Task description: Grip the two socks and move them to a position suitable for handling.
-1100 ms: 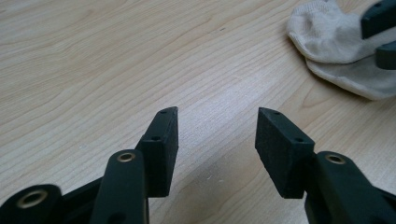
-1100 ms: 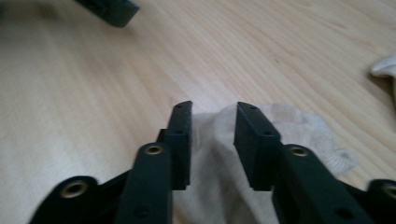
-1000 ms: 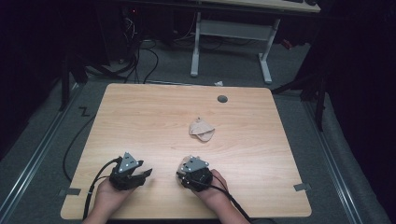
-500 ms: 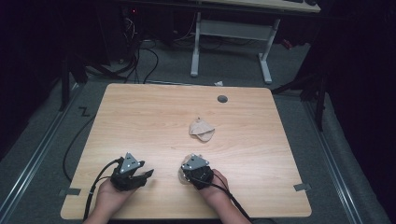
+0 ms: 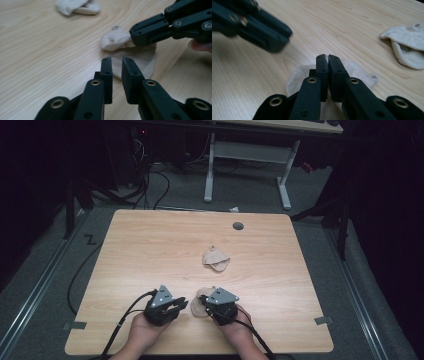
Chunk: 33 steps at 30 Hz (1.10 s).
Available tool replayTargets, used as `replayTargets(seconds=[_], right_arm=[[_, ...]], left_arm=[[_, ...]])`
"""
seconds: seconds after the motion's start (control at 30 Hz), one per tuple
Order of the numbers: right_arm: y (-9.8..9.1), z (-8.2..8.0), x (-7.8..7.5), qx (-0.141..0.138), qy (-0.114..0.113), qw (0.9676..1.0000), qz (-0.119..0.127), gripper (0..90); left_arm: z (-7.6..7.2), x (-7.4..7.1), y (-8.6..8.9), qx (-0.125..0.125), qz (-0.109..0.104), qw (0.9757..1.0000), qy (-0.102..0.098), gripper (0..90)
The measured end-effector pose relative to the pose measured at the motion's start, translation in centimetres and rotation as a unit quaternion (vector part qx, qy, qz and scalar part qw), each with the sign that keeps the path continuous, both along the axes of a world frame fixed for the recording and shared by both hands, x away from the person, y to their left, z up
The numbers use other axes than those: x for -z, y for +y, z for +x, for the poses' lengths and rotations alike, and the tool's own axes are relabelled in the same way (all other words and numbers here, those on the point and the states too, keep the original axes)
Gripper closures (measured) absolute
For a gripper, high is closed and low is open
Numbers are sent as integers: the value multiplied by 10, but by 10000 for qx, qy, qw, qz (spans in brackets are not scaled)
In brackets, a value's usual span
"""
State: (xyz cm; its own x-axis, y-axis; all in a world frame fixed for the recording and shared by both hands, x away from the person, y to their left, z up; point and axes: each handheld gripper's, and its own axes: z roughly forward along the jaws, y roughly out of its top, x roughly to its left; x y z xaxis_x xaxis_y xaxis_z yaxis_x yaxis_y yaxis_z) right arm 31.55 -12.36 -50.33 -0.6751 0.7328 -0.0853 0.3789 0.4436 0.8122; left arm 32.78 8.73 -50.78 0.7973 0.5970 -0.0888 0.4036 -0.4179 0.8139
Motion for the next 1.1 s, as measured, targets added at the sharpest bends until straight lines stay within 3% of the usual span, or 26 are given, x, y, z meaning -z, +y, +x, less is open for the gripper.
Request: replayTargets(seconds=[0.13,0.2,0.47,0.73,0.9,1.1], right_arm=[[-7,-3,-2,102,-29,9999,65,871],[-14,-4,-3,207,-56,9997,85,871],[-35,-8,-5,519,-120,9985,116,870],[-60,-11,-2,828,-29,9964,191,868],[-68,-11,1,934,32,9956,122,847],[-84,-12,-2,1153,26,9931,234,809]], left_arm=[[2,10,-24,282,215,9993,70,821],[4,19,-33,387,530,9978,126,821],[6,20,-33,432,665,9968,126,808],[5,19,-27,442,712,9964,121,784],[5,19,-23,416,769,9961,112,784],[10,16,-15,277,841,9960,73,783]])
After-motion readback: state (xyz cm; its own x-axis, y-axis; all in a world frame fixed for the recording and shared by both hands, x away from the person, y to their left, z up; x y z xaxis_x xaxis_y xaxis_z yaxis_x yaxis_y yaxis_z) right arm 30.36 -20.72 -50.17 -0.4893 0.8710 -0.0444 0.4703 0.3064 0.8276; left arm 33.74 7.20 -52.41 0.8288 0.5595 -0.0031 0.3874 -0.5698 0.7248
